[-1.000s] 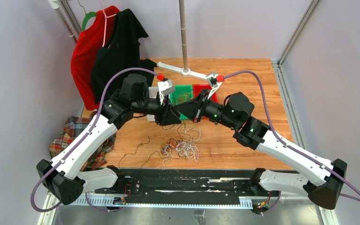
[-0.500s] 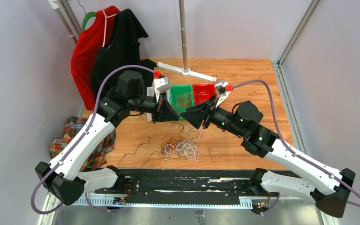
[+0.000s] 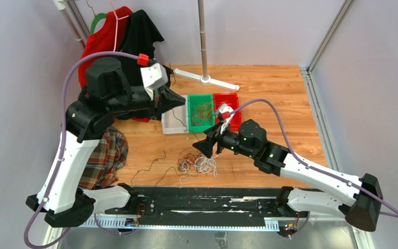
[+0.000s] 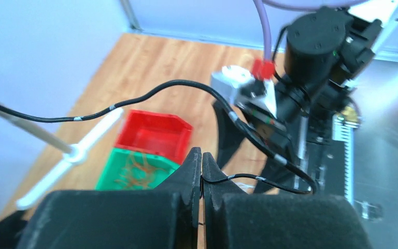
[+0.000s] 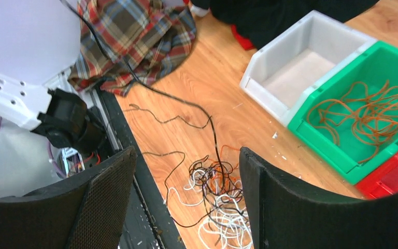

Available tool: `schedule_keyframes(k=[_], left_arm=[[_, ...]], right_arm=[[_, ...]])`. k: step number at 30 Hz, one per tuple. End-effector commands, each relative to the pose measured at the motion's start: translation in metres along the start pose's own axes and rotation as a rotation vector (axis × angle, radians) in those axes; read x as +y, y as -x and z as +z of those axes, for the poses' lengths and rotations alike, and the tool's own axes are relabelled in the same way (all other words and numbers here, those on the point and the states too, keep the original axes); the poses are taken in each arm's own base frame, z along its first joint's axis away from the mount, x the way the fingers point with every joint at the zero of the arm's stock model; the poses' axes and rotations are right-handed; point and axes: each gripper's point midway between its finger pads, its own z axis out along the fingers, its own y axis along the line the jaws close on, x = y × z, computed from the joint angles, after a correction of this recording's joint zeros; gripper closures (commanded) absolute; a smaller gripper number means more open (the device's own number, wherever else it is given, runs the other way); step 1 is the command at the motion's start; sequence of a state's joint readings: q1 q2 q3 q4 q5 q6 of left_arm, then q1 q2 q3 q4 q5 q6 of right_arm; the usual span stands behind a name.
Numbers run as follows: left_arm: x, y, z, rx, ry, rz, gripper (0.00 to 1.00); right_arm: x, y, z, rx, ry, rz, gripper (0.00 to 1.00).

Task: Untangle the cables
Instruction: Untie the cable.

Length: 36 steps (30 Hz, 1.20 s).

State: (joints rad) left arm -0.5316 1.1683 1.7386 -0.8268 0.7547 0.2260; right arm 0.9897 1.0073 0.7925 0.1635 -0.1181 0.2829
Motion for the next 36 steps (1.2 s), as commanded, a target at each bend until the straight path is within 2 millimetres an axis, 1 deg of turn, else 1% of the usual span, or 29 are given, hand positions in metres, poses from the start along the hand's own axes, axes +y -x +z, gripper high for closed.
schedule_keyframes(k=[1, 4, 6, 10, 12, 15, 17, 20, 21, 23, 25, 28, 29, 31, 32, 33, 36], left_arm=[[0.026, 0.029, -0.025, -0.005, 0.19, 0.159, 1.0], [0.039, 0.052, -0.043, -0.027, 0.304, 0.254, 1.0], [0.043, 0.067, -0.054, -0.045, 0.354, 0.301, 1.0], [0.043, 0.088, -0.067, -0.079, 0.398, 0.349, 1.0], [0.042, 0.095, -0.072, -0.097, 0.409, 0.357, 1.0], [0.04, 0.102, -0.078, -0.111, 0.427, 0.369, 1.0], [0.042, 0.101, -0.081, -0.103, 0.443, 0.379, 1.0], [0.045, 0.092, -0.083, -0.077, 0.467, 0.385, 1.0], [0.045, 0.087, -0.084, -0.066, 0.468, 0.388, 1.0], [0.045, 0.077, -0.085, -0.042, 0.478, 0.388, 1.0], [0.045, 0.067, -0.087, -0.018, 0.486, 0.389, 1.0], [0.047, 0.044, -0.087, 0.038, 0.494, 0.381, 0.99], [0.047, 0.032, -0.086, 0.066, 0.495, 0.374, 0.99], [0.047, 0.004, -0.087, 0.126, 0.503, 0.359, 1.0], [0.047, -0.016, -0.085, 0.17, 0.494, 0.351, 0.99], [0.048, -0.048, -0.078, 0.236, 0.472, 0.333, 0.99], [0.043, -0.11, -0.07, 0.343, 0.433, 0.285, 0.98]], right_arm=[[0.013, 0.005, 0.012, -0.017, 0.041, -0.107, 0.27], [0.009, -0.011, 0.019, 0.022, 0.012, -0.135, 0.27], [0.006, -0.022, 0.022, 0.043, -0.001, -0.139, 0.26], [0.006, -0.039, 0.031, 0.068, 0.0, -0.114, 0.26], [0.005, -0.048, 0.038, 0.083, -0.006, -0.112, 0.26], [0.011, -0.057, 0.051, 0.09, 0.016, -0.118, 0.26], [0.013, -0.065, 0.06, 0.114, 0.024, -0.124, 0.28], [0.007, -0.083, 0.071, 0.162, 0.006, -0.123, 0.33], [0.006, -0.089, 0.074, 0.173, 0.004, -0.122, 0.35], [0.004, -0.098, 0.078, 0.184, 0.003, -0.121, 0.46], [0.001, -0.102, 0.081, 0.183, -0.006, -0.119, 0.66], [-0.004, -0.092, 0.076, 0.139, -0.04, -0.121, 0.96], [-0.004, -0.087, 0.073, 0.118, -0.047, -0.121, 0.99], [-0.004, -0.078, 0.065, 0.089, -0.051, -0.125, 0.99], [-0.004, -0.075, 0.061, 0.079, -0.053, -0.128, 0.99], [-0.004, -0.07, 0.057, 0.068, -0.053, -0.13, 0.99], [-0.005, -0.064, 0.049, 0.067, -0.063, -0.14, 0.99]])
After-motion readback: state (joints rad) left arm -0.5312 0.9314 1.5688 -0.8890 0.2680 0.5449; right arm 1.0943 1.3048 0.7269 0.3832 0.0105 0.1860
